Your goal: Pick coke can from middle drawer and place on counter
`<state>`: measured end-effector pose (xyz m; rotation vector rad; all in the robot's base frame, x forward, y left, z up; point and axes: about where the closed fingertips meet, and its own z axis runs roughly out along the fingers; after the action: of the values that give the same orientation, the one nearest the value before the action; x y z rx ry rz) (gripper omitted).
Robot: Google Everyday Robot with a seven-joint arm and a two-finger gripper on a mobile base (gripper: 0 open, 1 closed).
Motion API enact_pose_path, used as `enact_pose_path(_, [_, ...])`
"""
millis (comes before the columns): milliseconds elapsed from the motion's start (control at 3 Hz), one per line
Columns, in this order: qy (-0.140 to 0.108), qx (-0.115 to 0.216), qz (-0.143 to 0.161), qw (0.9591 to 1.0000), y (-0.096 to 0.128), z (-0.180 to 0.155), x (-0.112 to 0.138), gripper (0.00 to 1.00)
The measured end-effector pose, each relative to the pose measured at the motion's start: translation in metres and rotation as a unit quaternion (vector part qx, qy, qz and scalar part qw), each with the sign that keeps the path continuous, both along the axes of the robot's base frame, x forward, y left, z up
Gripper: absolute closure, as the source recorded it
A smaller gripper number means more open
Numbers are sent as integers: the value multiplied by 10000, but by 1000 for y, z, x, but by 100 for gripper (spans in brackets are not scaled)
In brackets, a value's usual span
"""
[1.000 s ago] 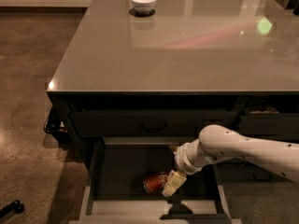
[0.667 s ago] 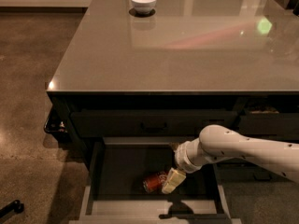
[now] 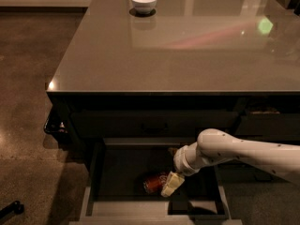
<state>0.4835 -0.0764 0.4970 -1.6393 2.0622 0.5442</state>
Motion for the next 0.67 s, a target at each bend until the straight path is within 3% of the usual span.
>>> enact_pose_path(667, [523, 393, 270, 9975, 25, -76, -3, 0])
